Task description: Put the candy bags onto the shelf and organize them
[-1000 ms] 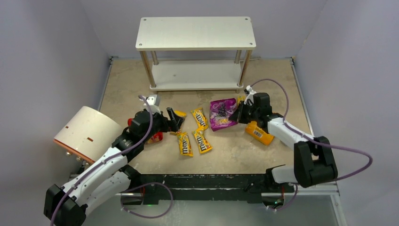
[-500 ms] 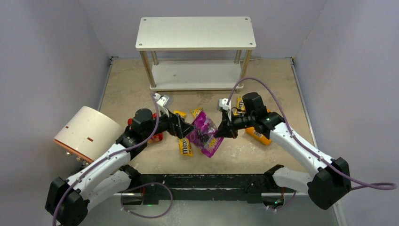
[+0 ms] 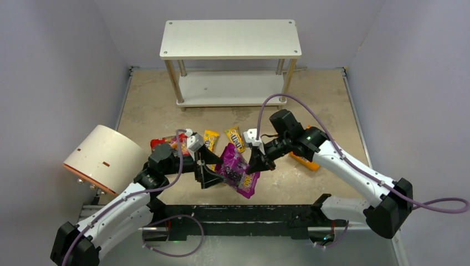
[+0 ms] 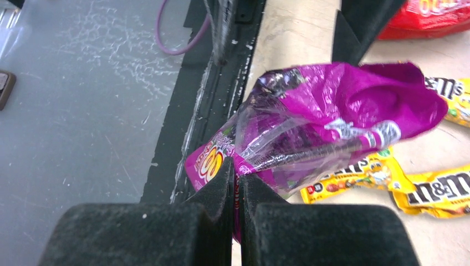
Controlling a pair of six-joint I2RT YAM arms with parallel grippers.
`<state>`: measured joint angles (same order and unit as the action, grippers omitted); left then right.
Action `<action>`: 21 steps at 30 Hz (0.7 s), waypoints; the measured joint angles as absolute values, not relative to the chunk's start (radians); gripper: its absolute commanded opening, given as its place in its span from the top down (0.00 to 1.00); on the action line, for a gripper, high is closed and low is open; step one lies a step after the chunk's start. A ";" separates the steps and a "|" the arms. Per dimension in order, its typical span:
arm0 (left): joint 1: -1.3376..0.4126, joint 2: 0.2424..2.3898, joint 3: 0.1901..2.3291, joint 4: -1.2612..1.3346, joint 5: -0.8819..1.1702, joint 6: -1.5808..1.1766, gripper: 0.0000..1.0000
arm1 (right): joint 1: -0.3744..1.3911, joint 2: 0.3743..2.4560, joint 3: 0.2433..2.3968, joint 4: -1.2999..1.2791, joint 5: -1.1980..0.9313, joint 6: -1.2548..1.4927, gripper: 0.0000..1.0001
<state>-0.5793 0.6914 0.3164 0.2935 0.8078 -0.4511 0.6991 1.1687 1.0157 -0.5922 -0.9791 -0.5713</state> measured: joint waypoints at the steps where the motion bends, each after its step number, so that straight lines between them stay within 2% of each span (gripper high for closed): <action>1: -0.579 0.702 0.316 0.299 0.817 -0.450 0.00 | 0.723 1.180 1.025 -0.601 -0.968 -0.576 1.00; 6: -0.579 0.746 0.316 0.303 0.852 -0.427 0.00 | 0.808 1.224 1.072 -0.666 -0.929 -0.612 1.00; 12: -0.579 0.682 0.305 0.306 0.860 -0.421 0.00 | 0.847 1.227 1.145 -0.764 -0.931 -0.696 1.00; 21: -0.583 0.639 0.299 0.309 0.869 -0.402 0.00 | 0.855 1.118 1.155 -0.837 -0.945 -0.769 1.00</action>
<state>-0.5835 0.6392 0.2989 0.3088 0.8692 -0.4023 0.8551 1.1179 1.1553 -0.8368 -0.9455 -0.7689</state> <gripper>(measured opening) 0.996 0.012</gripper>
